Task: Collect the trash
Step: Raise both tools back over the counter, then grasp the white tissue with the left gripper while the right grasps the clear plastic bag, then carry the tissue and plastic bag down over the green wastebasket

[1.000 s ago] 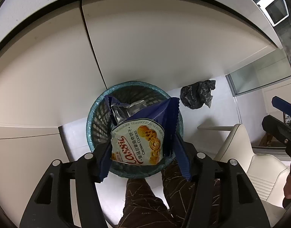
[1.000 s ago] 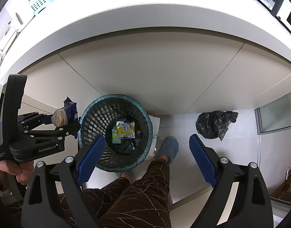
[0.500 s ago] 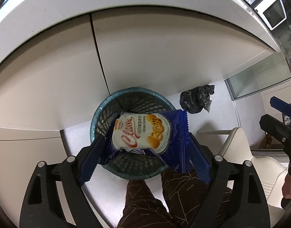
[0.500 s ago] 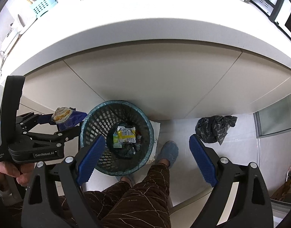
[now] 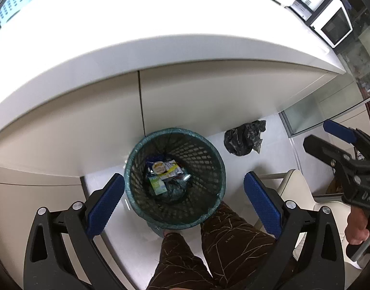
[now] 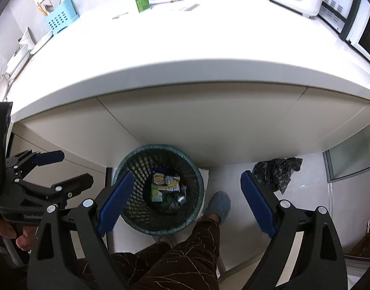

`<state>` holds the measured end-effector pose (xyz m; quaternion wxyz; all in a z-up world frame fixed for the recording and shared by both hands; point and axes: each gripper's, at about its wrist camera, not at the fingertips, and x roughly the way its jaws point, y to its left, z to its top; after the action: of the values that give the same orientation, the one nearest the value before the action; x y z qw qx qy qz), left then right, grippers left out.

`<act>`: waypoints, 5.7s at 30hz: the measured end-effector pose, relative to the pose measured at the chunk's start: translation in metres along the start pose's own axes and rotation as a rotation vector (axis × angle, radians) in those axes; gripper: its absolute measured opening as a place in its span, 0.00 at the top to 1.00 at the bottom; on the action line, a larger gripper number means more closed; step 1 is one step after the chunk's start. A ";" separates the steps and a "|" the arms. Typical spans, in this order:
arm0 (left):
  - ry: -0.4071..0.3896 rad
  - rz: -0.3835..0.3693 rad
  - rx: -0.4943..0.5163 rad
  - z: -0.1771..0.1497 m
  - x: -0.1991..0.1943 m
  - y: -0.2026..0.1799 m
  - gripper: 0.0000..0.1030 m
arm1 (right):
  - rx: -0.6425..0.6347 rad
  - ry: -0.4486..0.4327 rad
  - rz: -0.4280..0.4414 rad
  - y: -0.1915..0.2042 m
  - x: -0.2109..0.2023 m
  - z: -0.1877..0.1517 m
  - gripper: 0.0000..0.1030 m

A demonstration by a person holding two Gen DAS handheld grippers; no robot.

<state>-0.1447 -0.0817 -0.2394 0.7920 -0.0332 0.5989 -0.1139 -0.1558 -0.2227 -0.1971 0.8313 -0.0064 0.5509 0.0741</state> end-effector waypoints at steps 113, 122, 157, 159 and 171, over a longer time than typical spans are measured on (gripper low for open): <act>-0.243 0.179 -0.214 0.232 -0.070 0.079 0.82 | -0.048 0.042 -0.001 -0.015 0.037 0.277 0.98; -0.248 0.149 -0.182 0.191 -0.095 0.071 0.82 | -0.052 -0.013 -0.006 0.008 -0.003 0.245 0.98; -0.128 0.049 -0.074 -0.005 -0.074 0.050 0.82 | -0.176 -0.001 0.078 0.087 -0.030 0.059 0.98; -0.114 0.053 -0.081 -0.014 -0.064 0.053 0.82 | -0.185 0.012 0.071 0.087 -0.020 0.048 0.98; -0.028 0.090 -0.123 -0.053 -0.011 0.078 0.82 | -0.198 0.147 0.052 0.089 0.069 -0.006 0.98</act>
<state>-0.1871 0.0005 -0.2584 0.8010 -0.0564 0.5947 -0.0408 -0.1461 -0.1267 -0.2566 0.7818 -0.0794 0.6002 0.1492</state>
